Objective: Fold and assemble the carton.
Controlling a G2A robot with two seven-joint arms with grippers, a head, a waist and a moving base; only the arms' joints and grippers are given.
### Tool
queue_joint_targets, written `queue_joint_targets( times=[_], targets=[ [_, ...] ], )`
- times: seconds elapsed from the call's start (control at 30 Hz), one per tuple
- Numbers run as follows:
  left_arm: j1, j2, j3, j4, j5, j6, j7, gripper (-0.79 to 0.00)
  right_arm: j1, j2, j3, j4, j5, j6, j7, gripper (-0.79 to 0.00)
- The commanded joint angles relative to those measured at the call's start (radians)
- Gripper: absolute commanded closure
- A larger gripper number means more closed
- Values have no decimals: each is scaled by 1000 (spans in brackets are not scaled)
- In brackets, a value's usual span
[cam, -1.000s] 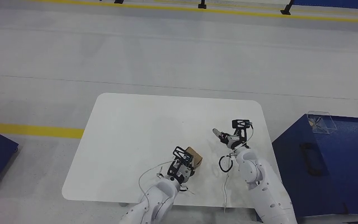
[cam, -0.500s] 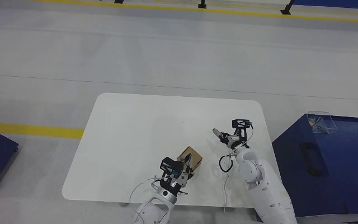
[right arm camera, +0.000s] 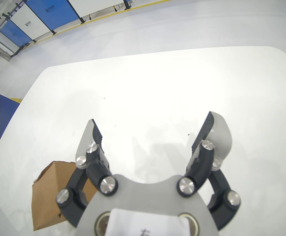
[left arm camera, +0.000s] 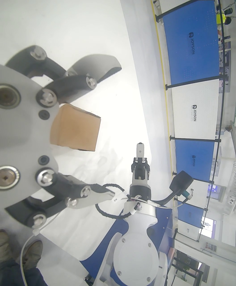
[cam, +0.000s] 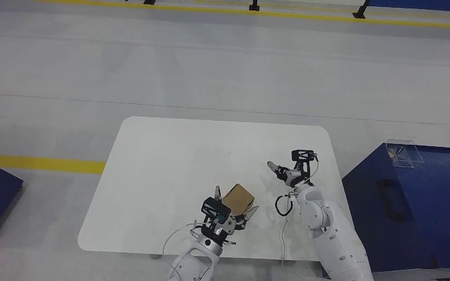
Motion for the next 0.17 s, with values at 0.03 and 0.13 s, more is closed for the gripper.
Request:
queue_joint_targets(
  times=[0.03,0.13],
  targets=[
    [0,0,0,0,0,0,0,-784,0,0,0,0,0,0,0,-785],
    [0,0,0,0,0,0,0,-784,0,0,0,0,0,0,0,-784]
  ],
)
